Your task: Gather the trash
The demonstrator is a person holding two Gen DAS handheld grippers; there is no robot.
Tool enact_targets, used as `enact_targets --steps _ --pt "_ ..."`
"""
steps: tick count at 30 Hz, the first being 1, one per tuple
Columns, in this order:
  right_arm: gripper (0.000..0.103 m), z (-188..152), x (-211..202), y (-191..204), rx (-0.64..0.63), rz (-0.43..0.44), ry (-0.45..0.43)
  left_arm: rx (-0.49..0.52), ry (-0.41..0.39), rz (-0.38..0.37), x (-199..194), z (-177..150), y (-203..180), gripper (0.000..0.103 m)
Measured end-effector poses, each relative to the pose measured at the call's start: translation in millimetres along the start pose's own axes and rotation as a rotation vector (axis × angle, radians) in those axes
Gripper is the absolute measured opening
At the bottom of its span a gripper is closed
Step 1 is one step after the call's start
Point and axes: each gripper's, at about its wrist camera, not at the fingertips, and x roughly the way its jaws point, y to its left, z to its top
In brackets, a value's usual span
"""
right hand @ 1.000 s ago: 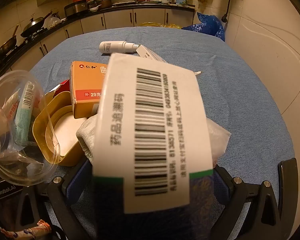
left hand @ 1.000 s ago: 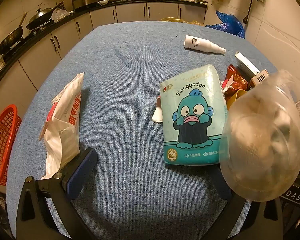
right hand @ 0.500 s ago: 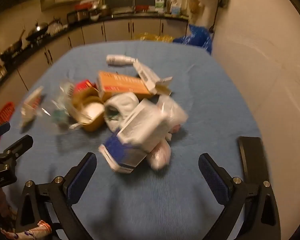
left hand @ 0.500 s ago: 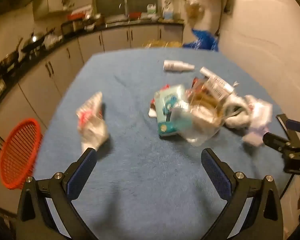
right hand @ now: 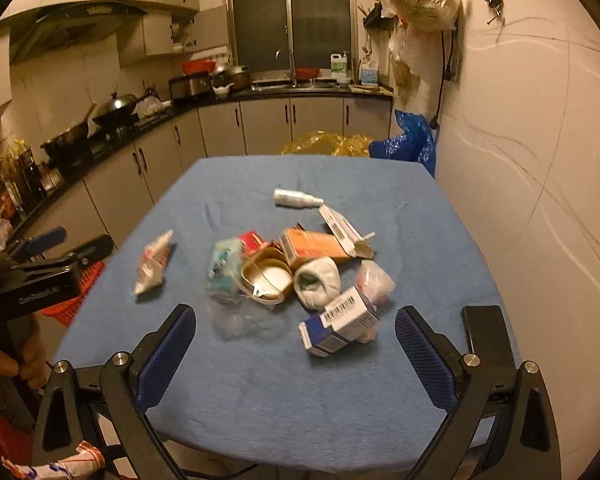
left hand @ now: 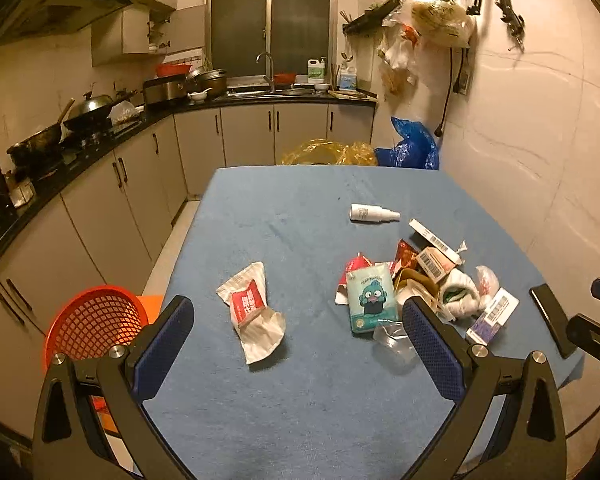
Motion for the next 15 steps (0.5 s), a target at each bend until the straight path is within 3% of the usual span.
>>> enact_targets --steps 5,15 --pt "0.101 6.0 -12.0 10.6 -0.008 0.005 -0.034 0.008 -0.027 0.001 -10.9 7.4 4.5 0.103" --pt "0.101 8.1 -5.1 21.2 -0.008 0.029 -0.013 0.02 -0.021 0.013 -15.3 15.1 10.4 0.103"
